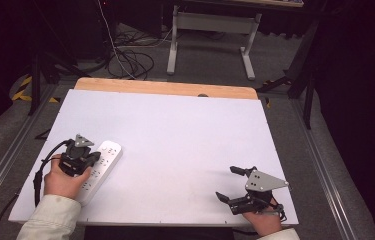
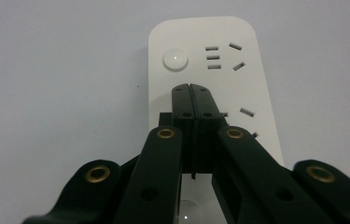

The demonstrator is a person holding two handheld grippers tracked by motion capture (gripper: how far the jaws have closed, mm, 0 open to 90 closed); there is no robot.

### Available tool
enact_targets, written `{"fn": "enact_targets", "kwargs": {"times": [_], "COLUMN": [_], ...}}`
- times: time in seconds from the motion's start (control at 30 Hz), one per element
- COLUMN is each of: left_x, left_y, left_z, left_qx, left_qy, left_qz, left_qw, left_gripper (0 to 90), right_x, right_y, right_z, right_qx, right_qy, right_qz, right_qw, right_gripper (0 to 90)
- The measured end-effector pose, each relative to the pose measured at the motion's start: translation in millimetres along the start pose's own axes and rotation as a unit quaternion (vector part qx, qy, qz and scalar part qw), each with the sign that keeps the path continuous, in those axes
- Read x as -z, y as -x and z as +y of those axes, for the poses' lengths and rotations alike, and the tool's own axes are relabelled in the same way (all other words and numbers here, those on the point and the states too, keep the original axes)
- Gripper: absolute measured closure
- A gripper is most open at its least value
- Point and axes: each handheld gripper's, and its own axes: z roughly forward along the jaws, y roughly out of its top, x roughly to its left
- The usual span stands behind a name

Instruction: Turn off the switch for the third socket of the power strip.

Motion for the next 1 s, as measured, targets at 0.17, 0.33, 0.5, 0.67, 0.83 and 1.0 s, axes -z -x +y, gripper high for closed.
{"fn": "enact_targets", "kwargs": {"times": [0.17, 0.33, 0.5, 0.67, 0.83, 1.0], "left_x": [0.0, 0.1, -0.6, -0.4, 0.1, 3.6], "left_y": [0.0, 0.2, -1.4, -2.3, -2.3, -0.5], "left_z": [-0.1, -1.1, -2.6, -4.3, -4.2, -5.5], "left_qx": [0.004, 0.009, 0.011, 0.010, 0.012, 0.012], "left_qy": [0.000, 0.003, 0.004, 0.008, 0.009, 0.023], "left_qz": [0.000, 0.003, 0.001, -0.001, -0.001, -0.001], "left_qw": [1.0000, 1.0000, 0.9999, 0.9999, 0.9999, 0.9997], "left_gripper": [90.0, 90.0, 90.0, 90.0, 90.0, 90.0], "right_x": [0.7, 0.8, 1.2, 1.4, 0.7, -0.2], "right_y": [0.2, 0.5, 0.5, 0.1, 0.4, 1.3], "right_z": [-0.2, -0.5, -0.5, -0.3, -0.6, -0.7], "right_qx": [0.000, 0.000, -0.001, 0.000, 0.001, 0.001], "right_qy": [0.000, 0.000, 0.002, 0.003, -0.001, -0.002], "right_qz": [0.000, 0.000, 0.000, -0.001, 0.000, -0.001], "right_qw": [1.0000, 1.0000, 1.0000, 1.0000, 1.0000, 1.0000], "right_gripper": [9.5, 9.5, 9.5, 9.4, 9.4, 9.3]}}
